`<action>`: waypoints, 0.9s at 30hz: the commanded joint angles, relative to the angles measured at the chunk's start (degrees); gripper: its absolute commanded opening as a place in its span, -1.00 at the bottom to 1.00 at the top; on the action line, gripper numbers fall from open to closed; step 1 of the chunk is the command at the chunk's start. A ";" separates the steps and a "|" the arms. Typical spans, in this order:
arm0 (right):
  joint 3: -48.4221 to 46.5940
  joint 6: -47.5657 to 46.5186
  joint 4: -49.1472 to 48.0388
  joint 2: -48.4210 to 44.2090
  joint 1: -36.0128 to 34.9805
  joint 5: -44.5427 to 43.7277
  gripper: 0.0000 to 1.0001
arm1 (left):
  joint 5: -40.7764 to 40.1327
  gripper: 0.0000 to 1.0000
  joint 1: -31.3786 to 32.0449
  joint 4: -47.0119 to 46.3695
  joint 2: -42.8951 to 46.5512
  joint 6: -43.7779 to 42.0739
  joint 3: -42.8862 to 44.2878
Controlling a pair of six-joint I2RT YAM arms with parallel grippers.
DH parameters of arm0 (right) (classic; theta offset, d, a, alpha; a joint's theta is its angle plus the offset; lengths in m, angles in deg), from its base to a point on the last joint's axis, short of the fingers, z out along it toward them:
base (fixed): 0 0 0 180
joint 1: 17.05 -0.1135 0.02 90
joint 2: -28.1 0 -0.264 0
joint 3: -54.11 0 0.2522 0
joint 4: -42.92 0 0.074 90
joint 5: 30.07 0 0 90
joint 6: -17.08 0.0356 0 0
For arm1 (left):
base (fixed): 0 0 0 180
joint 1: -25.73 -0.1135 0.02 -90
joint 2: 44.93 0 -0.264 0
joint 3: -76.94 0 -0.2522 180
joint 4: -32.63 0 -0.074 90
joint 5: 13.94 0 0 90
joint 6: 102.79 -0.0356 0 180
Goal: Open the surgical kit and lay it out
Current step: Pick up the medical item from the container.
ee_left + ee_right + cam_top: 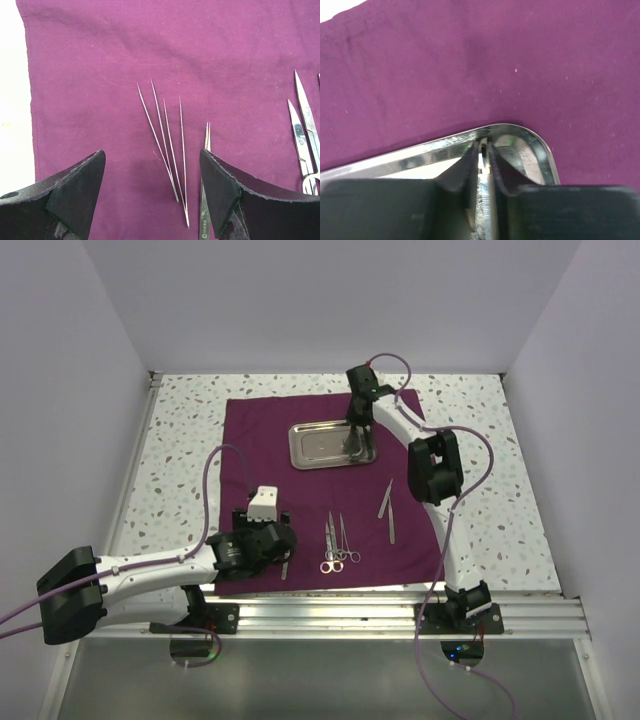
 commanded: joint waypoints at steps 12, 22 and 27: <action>0.02 -2.22 3.43 5.88 0.05 4.60 -1.00 | -0.37 0.60 0.24 -2.24 0.10 -1.20 -0.29; 5.21 -3.10 0.52 -7.03 0.05 3.37 -1.00 | -0.98 0.60 0.32 -1.80 -1.04 -0.85 0.24; 8.01 -3.28 -0.18 -11.79 -0.22 3.37 -1.00 | -1.07 0.59 0.32 -1.88 -1.13 -0.68 0.15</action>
